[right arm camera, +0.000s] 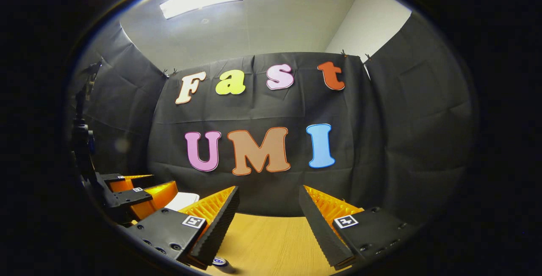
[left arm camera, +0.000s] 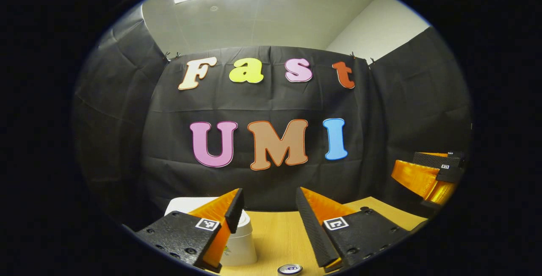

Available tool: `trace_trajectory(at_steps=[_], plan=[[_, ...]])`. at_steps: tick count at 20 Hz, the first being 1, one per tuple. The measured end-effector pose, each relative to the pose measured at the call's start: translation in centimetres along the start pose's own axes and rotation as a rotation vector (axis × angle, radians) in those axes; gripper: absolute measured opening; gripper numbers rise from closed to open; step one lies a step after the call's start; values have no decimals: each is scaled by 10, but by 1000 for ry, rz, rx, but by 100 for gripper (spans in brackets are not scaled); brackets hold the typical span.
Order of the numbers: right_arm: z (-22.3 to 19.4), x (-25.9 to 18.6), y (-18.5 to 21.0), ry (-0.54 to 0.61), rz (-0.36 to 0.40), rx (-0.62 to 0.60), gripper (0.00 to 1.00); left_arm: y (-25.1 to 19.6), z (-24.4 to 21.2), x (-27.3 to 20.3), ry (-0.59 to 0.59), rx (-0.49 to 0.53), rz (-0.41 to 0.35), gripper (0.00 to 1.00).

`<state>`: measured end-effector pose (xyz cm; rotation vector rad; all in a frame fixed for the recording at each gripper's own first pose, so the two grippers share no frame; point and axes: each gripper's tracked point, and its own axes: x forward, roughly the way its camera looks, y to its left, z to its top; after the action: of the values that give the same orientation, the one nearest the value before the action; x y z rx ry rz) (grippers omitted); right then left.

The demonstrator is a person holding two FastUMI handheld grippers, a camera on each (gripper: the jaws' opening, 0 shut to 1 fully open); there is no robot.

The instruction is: Press the lid of the desktop garbage bin to open it, pick up the crumpled paper on the desktop and throw it into the bin, then pick up the pop can on the desktop and drop it into the bin, and finally close the garbage bin lid.

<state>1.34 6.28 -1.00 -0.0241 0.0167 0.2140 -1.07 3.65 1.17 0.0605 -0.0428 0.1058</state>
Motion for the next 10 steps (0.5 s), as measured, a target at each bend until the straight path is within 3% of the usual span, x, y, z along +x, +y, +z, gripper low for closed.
trace_trajectory(at_steps=[4, 10], plan=[[-1, 0, -1, 4, 0, -4, 94, 6, -1, -1, 4, 1, 17, 43], [0, 2, 0, 3, 3, -13, 96, 5, -2, 1, 9, 1, -2, 14]])
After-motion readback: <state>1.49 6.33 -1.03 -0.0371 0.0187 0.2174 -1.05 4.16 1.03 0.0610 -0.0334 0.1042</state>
